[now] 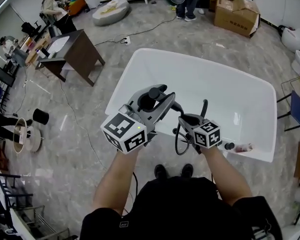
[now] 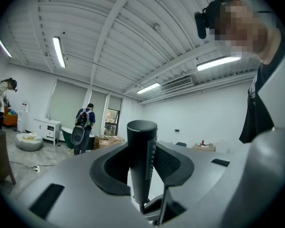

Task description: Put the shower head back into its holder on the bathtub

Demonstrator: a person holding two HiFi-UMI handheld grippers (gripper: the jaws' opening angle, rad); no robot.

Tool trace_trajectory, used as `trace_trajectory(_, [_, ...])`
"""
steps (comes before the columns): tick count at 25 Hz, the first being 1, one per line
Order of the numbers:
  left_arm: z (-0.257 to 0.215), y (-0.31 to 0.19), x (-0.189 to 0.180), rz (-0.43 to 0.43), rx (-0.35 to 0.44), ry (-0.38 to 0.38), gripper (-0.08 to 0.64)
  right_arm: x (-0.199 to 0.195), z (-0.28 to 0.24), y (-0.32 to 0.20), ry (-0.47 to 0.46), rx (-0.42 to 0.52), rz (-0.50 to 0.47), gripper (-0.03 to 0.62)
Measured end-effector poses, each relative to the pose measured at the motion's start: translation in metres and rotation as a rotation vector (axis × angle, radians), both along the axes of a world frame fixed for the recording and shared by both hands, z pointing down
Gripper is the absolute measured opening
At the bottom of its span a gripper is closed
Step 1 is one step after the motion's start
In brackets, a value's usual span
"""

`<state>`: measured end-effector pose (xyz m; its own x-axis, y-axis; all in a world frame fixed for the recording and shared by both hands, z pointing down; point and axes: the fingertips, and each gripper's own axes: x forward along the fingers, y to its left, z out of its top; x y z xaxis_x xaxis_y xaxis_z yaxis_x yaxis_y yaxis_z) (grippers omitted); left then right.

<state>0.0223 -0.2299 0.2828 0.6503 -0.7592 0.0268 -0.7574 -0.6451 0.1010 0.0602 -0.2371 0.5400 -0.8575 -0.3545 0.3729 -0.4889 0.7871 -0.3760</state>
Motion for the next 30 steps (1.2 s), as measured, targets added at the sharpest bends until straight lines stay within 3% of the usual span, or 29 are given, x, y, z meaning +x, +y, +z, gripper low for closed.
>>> trace_trajectory(9, [-0.008,0.013,-0.069,-0.076,0.029,0.072,0.135,-0.016,-0.045,-0.042,0.012,0.084,0.078,0.069])
trace_trajectory(17, [-0.011,0.031,-0.117,-0.069,0.05,0.117,0.135,-0.039,-0.085,-0.053,-0.03,0.136,0.162,0.069])
trace_trajectory(24, [-0.012,0.038,-0.153,-0.09,0.05,0.157,0.135,-0.058,-0.099,-0.042,-0.04,0.159,0.166,0.067])
trace_trajectory(30, [-0.013,0.039,-0.157,-0.108,0.062,0.141,0.133,-0.07,-0.104,-0.052,-0.053,0.162,0.143,0.067])
